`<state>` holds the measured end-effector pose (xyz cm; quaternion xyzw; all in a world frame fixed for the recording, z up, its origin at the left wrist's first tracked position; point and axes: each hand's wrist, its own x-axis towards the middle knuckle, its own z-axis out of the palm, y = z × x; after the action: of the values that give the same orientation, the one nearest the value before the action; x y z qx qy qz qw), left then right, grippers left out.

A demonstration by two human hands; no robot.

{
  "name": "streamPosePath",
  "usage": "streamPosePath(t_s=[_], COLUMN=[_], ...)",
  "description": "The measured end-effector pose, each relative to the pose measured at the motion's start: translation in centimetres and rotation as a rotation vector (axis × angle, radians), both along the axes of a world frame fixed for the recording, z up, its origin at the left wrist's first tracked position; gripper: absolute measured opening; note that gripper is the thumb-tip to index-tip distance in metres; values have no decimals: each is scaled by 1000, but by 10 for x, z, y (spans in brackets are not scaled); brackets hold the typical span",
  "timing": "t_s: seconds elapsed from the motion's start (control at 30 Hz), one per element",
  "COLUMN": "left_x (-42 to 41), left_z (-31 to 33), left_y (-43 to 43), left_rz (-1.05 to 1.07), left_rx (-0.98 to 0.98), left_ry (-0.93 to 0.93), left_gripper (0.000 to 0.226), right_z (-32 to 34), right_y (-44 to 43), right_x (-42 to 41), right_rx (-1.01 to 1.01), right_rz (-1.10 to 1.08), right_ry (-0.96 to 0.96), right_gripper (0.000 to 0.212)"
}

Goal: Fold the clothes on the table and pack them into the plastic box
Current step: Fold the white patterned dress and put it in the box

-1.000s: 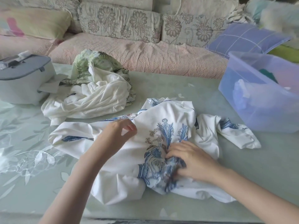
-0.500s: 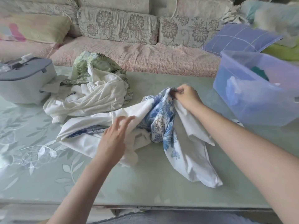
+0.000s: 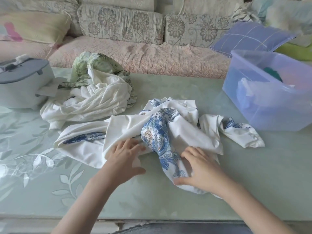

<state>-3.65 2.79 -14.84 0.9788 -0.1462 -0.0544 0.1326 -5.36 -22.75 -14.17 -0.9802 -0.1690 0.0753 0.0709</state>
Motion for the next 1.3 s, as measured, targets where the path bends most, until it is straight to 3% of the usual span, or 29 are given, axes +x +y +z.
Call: streamPosePath(t_s=[0.07, 0.1, 0.2, 0.33, 0.43, 0.5, 0.63, 0.7, 0.8, 0.87, 0.93, 1.07, 1.2, 1.3], left_x=[2, 4, 8, 18, 17, 15, 14, 18, 25, 30, 33, 32, 24, 19], left_z=[-2, -3, -1, 11, 24, 33, 46, 50, 54, 58, 62, 64, 64, 66], left_y=[2, 5, 13, 29, 33, 34, 29, 23, 13, 8, 6, 8, 15, 19], left_rz=[44, 60, 110, 294, 489, 572, 474, 424, 369, 369, 362, 351, 419, 401], left_rx=[-65, -84, -165, -353, -518, -759, -1164, -1255, -1304, -1366, -1422, -1431, -1418, -1495], left_ry=[-51, -67, -119, -221, -291, -313, -247, -156, -129, -125, -114, -138, -174, -153], left_gripper=[63, 56, 56, 41, 34, 26, 12, 17, 30, 30, 26, 18, 23, 24], right_z=[-5, -6, -1, 20, 26, 25, 14, 12, 17, 20, 18, 10, 5, 2], right_y=[1, 0, -13, -41, -59, -66, -61, -42, -15, -8, -9, -21, -24, -16], right_x=[1, 3, 13, 35, 50, 59, 71, 68, 61, 56, 54, 53, 46, 35], right_rx=[109, 165, 361, 831, 980, 1028, 890, 837, 711, 731, 738, 391, 114, 121], right_rz=[0, -8, -133, -413, -567, -629, -657, -512, -217, -114, -47, 85, 166, 115], right_ry=[-98, -131, -182, -370, -483, -503, -534, -516, -546, -419, -231, -131, -8, -136], right_gripper=[38, 33, 25, 12, 7, 8, 4, 19, 26, 34, 61, 109, 109, 109])
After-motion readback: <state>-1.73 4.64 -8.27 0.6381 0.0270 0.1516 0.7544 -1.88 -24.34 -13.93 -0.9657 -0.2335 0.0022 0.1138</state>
